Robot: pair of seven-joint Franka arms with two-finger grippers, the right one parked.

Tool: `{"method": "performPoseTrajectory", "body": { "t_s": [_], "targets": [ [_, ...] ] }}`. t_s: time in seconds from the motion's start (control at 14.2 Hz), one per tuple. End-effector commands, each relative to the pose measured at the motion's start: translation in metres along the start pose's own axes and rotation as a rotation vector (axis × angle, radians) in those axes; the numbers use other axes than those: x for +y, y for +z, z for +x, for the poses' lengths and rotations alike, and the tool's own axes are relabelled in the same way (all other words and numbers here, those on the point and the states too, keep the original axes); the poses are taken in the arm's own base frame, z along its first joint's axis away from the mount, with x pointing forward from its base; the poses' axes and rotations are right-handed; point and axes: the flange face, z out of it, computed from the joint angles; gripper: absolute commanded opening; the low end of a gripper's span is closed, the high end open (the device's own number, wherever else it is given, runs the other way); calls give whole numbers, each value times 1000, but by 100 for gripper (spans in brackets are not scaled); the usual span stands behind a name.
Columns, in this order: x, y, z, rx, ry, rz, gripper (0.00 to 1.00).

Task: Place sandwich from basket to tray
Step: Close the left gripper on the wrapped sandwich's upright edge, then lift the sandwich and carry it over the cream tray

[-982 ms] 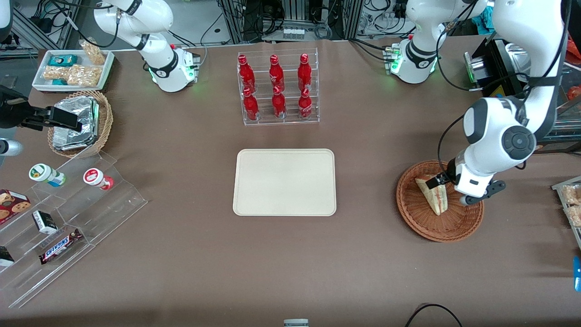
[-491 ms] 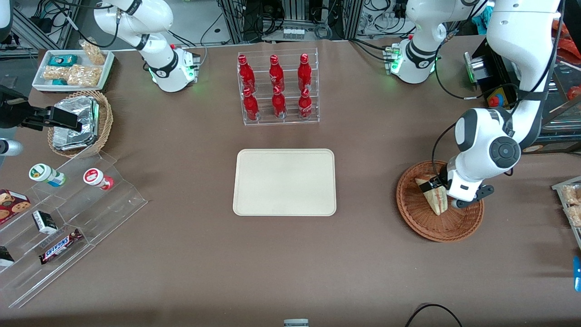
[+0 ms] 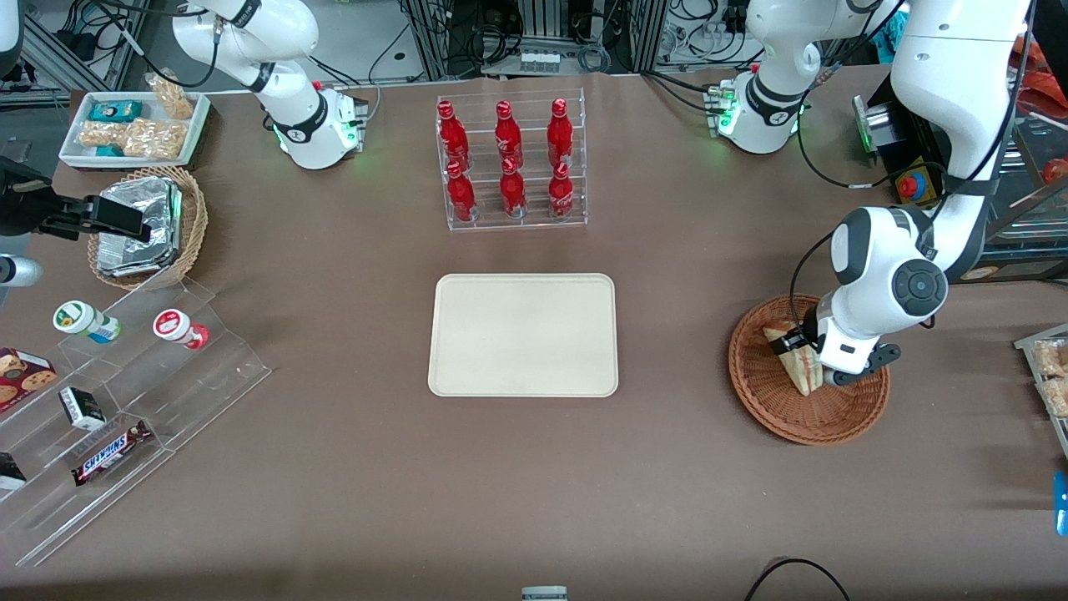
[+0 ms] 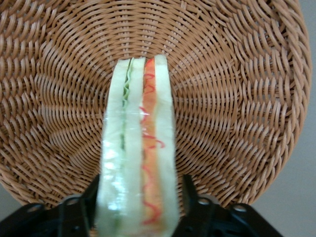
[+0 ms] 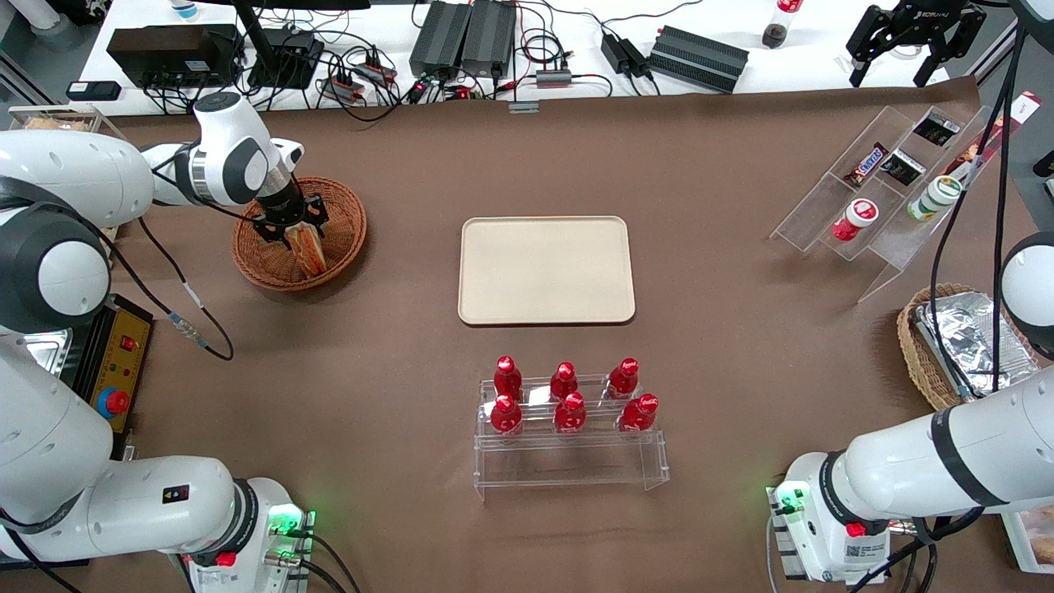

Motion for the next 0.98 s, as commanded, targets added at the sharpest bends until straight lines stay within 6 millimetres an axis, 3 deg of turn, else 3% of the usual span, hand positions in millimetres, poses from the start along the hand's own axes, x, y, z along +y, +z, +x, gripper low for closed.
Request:
{"method": "performPoseTrajectory", "body": {
  "t_s": [0.0, 0.07, 0.14, 0.28, 0.49, 0.7, 0.91],
  "targets": [
    [-1, -2, 2, 10, -20, -15, 35],
    [-1, -2, 2, 10, -39, -15, 17],
    [1, -5, 3, 16, -70, -17, 11],
    [4, -19, 6, 34, -97, -25, 9],
    [14, -58, 0, 91, -67, -43, 9],
    [75, -80, -47, 102, 46, -46, 10],
    [158, -81, -110, 82, 201, -20, 10]
  ]
}}
